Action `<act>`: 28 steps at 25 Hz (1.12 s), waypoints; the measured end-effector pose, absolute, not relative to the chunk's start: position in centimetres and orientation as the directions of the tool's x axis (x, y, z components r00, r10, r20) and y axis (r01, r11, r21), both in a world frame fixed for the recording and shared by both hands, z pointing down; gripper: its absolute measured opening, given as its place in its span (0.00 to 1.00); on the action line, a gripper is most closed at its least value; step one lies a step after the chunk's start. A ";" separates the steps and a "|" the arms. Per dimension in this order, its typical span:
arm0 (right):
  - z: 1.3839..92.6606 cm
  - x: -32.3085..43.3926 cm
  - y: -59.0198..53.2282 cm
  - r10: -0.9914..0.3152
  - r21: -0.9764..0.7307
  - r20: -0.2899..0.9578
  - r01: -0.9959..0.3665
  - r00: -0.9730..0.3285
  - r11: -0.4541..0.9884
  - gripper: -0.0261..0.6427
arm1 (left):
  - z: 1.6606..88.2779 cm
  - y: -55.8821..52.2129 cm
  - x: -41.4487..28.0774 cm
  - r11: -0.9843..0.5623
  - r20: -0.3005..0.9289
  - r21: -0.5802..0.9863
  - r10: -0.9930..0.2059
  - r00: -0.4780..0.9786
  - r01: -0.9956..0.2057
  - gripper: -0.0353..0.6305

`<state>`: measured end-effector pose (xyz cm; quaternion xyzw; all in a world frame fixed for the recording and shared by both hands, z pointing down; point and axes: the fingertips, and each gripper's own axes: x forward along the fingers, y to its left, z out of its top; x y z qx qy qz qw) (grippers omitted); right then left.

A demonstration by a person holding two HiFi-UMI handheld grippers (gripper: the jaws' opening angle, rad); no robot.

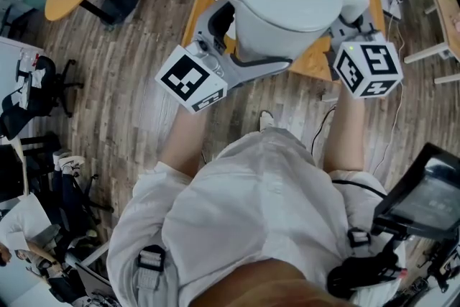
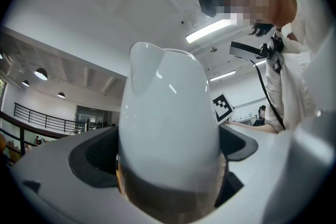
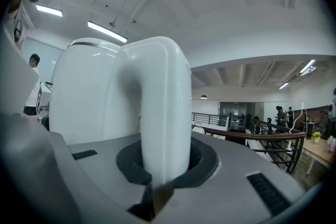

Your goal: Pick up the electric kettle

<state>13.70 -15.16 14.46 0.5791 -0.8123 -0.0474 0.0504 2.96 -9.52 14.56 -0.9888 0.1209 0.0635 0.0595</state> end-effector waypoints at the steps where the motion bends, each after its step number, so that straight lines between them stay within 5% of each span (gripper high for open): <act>1: 14.5 13.7 -15.2 -0.945 0.131 0.027 -0.936 -0.326 0.326 0.09 | 14.5 -9.5 2.9 -0.964 -0.141 -0.102 -0.231 0.963 -0.247 0.93; 28: 15.3 17.9 -14.4 -0.970 0.142 0.036 -0.959 -0.242 0.245 0.09 | 15.5 -9.7 6.7 -0.982 -0.130 -0.093 -0.153 0.980 -0.166 0.93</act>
